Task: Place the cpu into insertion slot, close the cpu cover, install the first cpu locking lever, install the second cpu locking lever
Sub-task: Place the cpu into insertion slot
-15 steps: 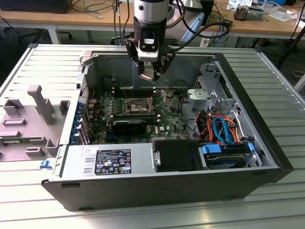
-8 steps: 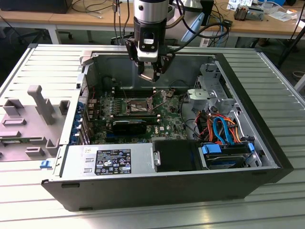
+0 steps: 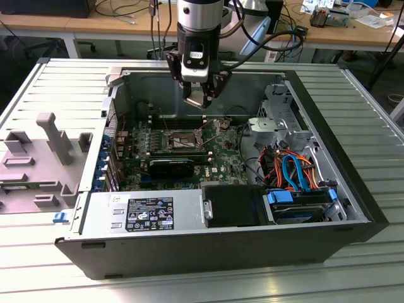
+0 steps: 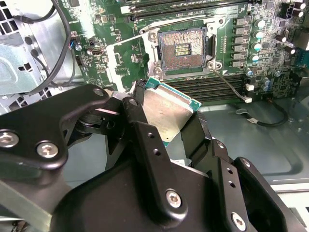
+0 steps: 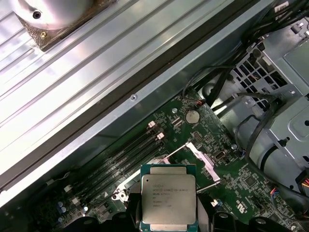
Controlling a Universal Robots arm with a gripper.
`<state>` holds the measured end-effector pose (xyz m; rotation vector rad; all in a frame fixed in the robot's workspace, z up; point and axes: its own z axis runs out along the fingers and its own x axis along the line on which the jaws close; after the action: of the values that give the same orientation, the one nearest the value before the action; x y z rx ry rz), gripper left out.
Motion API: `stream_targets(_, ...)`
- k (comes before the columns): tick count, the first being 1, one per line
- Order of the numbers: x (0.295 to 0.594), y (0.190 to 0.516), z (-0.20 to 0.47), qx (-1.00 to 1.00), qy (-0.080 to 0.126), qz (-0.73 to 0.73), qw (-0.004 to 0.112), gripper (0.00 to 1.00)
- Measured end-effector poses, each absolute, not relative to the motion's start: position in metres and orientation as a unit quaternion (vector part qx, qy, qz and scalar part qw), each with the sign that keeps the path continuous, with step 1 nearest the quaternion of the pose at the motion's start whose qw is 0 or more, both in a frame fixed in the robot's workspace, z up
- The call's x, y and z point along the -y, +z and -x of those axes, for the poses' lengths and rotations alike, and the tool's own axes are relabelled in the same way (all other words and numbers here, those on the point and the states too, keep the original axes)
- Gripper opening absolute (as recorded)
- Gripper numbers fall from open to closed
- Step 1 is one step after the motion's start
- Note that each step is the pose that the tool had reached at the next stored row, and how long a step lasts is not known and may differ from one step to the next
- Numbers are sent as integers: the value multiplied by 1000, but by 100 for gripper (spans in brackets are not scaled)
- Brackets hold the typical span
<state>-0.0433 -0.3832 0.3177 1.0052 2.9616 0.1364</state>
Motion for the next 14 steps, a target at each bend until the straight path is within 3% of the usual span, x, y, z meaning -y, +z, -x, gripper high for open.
stream_targets(14,383,317,43,-943,44,-330,6,55)
